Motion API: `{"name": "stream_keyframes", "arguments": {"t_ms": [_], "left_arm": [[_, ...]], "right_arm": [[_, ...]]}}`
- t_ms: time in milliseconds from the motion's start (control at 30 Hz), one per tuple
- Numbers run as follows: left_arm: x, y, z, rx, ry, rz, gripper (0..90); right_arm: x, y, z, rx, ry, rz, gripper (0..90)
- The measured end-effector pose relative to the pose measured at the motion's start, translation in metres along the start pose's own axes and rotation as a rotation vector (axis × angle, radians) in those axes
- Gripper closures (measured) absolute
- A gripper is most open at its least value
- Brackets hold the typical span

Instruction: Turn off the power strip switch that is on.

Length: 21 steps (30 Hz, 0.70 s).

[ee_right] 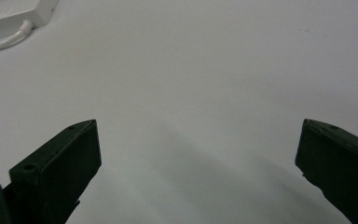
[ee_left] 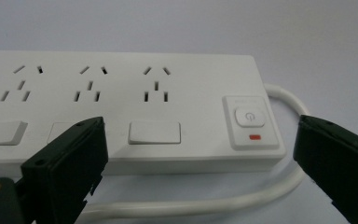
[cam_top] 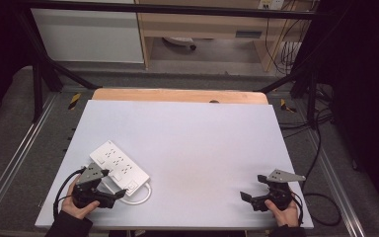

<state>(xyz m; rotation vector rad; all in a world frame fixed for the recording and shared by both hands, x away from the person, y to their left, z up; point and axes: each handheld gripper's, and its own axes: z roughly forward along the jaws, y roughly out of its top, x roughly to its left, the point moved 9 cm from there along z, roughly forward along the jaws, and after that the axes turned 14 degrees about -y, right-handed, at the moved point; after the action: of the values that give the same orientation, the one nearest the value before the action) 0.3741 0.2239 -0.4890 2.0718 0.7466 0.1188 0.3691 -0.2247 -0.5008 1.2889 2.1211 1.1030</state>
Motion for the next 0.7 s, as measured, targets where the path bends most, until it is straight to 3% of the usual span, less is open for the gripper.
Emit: {"name": "stream_keyframes", "arguments": {"t_ms": [700], "left_arm": [[-0.0023, 0.0026, -0.0022, -0.003, -0.005, 0.003, 3.1]], "right_arm": [[0.0000, -0.0015, 0.0001, 0.011, -0.007, 0.001, 0.6]]}}
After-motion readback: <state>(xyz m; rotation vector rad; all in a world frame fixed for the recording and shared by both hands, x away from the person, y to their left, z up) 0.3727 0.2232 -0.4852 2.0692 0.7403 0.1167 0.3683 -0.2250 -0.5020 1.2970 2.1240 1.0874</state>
